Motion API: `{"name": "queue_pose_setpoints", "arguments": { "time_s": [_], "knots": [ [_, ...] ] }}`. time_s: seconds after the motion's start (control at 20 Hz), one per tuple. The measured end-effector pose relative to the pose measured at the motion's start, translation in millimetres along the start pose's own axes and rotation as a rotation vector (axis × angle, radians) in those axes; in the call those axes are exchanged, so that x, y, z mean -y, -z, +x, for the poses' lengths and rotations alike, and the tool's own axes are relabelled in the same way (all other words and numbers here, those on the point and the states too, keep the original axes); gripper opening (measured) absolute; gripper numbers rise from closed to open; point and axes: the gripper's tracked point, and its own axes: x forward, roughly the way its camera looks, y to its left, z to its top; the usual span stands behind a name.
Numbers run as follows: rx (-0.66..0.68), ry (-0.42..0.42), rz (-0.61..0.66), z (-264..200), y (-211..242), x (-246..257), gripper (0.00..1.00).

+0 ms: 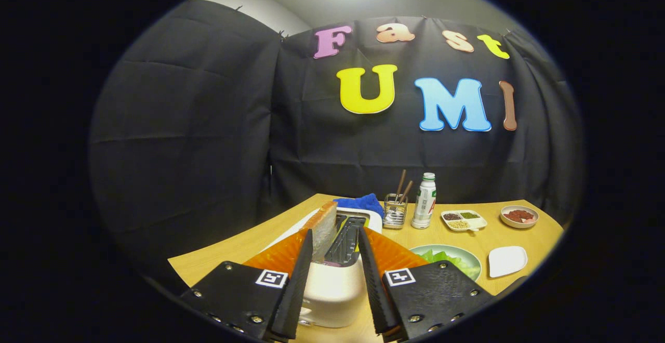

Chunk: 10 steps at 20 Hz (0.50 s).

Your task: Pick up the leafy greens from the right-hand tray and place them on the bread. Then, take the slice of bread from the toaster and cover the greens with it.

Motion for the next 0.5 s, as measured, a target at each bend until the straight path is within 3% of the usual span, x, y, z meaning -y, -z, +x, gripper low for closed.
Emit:
{"name": "queue_pose_setpoints", "arguments": {
  "time_s": [0.45,0.5],
  "knots": [
    [-0.061,0.098,-0.021,45,14,-11,0.54],
    [-0.066,0.101,-0.010,45,13,-12,0.42]
  ]
}}
